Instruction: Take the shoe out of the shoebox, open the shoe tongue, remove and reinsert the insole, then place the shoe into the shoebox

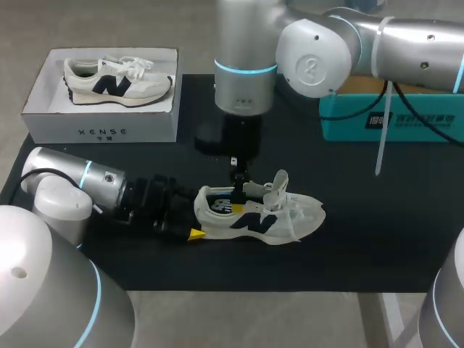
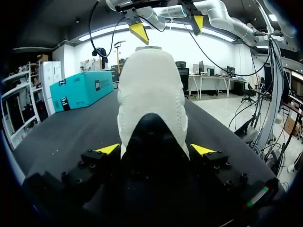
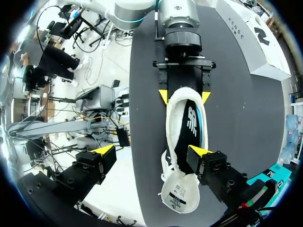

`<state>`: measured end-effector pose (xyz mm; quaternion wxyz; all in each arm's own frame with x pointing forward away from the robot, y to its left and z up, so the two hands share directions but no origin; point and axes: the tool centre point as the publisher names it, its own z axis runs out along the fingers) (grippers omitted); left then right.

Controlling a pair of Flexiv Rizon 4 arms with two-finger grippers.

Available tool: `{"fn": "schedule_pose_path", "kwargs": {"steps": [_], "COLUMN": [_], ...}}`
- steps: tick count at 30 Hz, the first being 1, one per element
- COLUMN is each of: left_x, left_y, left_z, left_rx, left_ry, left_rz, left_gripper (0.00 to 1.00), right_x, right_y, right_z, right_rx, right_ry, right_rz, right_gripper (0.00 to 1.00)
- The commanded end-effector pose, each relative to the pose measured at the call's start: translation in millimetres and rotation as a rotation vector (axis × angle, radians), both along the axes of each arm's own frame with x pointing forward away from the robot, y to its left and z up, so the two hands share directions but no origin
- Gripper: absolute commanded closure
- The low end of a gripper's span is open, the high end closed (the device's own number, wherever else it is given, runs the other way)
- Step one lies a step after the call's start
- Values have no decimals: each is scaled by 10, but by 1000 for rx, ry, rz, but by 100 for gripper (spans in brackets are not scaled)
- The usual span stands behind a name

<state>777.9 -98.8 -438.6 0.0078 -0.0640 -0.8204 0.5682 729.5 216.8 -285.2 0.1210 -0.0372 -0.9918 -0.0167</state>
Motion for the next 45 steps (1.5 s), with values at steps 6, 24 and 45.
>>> {"fn": "schedule_pose_path", "kwargs": {"steps": [6,24,45], "left_x": [-19,-19,-19], "left_y": [-1,-1,-1], "left_z": [-21,-21,-21], "left_rx": [1,1,1], "left_ry": [-2,-2,-2], "left_rz": [2,2,2], "left_gripper": [100,100,100], "right_x": [1,87,109], "right_y": [59,163,82], "right_z": [-83,-288,-458], "right_rx": [-60,-28,-81], "right_ry": [33,45,-44], "right_rz": [-38,-23,-76], "right_gripper": [0,100,100]}}
